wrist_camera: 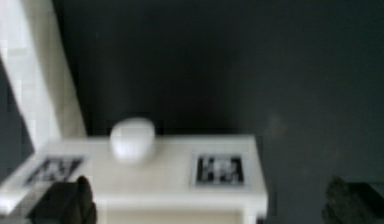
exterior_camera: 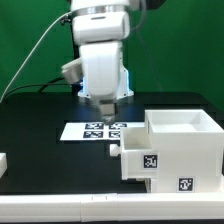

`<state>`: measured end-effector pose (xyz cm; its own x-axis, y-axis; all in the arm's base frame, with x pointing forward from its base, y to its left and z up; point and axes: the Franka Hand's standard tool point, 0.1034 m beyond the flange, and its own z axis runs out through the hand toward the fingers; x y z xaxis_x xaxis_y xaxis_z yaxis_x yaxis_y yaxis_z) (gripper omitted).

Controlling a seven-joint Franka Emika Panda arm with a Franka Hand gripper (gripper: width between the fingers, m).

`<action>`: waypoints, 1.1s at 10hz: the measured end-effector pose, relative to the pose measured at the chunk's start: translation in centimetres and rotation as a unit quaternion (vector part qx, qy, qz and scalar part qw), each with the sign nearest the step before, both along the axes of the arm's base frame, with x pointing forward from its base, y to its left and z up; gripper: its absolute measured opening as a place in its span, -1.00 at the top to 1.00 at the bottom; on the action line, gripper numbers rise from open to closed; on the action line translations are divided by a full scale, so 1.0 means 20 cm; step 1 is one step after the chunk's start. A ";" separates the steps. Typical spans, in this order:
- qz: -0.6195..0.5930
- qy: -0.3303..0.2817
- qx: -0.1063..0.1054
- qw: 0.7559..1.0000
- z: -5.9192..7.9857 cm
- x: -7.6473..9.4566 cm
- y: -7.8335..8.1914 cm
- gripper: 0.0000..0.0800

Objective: Assemble drawer

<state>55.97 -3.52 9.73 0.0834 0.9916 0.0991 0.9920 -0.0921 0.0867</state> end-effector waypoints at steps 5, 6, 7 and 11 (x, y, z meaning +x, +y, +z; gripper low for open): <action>-0.030 0.018 0.026 0.999 -0.23 -0.10 0.17 -0.62; -0.033 0.022 0.029 0.999 -0.22 -0.10 0.23 -0.62; -0.043 0.014 0.031 0.999 -0.19 -0.05 0.27 -0.62; -0.048 0.017 0.032 0.998 -0.20 -0.06 0.28 -0.62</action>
Offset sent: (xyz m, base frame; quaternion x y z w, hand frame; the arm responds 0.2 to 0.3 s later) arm 0.0000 0.0373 -0.0312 -0.0134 0.0455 0.0300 0.9984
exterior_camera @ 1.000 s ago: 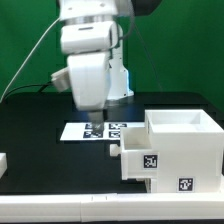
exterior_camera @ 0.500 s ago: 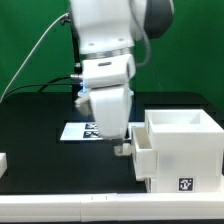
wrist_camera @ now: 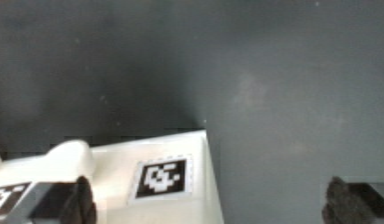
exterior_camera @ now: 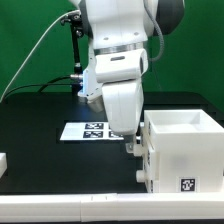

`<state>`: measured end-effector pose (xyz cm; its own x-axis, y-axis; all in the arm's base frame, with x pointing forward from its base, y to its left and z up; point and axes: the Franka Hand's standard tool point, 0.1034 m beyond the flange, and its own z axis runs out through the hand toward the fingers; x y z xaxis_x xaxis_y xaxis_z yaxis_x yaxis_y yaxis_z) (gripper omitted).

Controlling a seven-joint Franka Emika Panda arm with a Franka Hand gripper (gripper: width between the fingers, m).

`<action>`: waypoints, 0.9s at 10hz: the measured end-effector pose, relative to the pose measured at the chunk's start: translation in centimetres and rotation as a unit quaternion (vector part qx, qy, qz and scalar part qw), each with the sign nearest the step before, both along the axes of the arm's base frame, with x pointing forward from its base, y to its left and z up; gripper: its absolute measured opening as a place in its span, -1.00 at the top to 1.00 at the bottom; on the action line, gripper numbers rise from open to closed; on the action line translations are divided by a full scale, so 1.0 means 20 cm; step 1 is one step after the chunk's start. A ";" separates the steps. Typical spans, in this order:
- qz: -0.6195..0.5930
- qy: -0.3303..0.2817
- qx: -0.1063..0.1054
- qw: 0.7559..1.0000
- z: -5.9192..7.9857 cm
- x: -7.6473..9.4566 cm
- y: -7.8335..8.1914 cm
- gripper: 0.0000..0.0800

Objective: Assemble drawer

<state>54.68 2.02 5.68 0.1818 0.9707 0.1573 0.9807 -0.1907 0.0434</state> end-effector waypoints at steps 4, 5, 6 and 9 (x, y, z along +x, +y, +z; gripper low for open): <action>-0.024 0.004 0.004 1.000 0.00 -0.01 0.12 -0.62; -0.034 0.002 0.004 0.999 0.00 -0.02 0.12 -0.62; -0.033 0.002 0.004 0.999 0.00 -0.02 0.11 -0.62; -0.035 0.004 0.001 0.999 -0.01 -0.02 0.01 -0.62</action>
Offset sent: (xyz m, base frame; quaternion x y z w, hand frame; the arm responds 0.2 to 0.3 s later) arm -0.0027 0.0421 0.0058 -0.0122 -0.0064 0.0342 0.9993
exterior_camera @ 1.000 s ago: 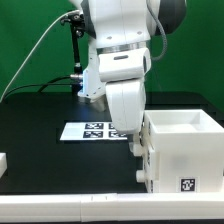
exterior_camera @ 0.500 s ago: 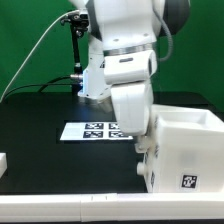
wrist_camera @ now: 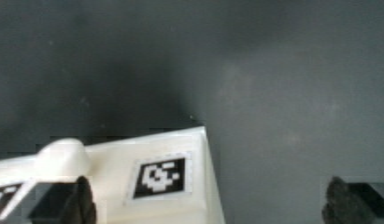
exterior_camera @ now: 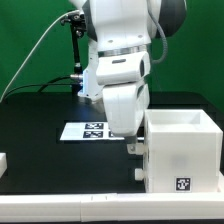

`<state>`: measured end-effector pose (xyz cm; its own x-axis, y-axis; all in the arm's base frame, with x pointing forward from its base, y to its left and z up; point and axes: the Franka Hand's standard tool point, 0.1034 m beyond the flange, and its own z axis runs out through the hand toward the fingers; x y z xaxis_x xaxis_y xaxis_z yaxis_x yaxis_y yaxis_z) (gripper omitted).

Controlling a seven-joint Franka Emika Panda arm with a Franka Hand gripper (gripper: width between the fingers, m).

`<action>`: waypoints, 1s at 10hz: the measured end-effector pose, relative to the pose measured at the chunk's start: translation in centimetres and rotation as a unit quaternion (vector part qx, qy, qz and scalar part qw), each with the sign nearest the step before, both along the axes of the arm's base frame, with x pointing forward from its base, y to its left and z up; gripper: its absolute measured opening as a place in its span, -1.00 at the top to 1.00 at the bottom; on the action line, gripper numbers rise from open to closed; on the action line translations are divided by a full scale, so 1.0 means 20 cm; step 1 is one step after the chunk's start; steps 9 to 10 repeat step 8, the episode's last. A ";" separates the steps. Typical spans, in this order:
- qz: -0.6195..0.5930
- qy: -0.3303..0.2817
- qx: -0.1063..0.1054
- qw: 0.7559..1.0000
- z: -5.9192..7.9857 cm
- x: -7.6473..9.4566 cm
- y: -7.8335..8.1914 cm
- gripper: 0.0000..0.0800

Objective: Assemble drawer

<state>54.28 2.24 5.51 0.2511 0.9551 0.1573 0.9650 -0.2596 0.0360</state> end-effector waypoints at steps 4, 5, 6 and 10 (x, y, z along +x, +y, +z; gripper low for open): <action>-0.005 -0.006 -0.006 1.000 0.06 0.03 -0.11 -0.62; -0.005 -0.004 -0.005 1.000 0.05 0.02 -0.11 -0.62; -0.005 -0.004 -0.005 1.000 0.05 0.02 -0.11 -0.62; -0.005 -0.004 -0.005 1.000 0.05 0.02 -0.11 -0.62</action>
Offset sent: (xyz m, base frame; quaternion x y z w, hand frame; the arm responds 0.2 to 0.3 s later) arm 0.0074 -0.0219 0.0221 -0.0247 -0.0260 0.0080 0.9993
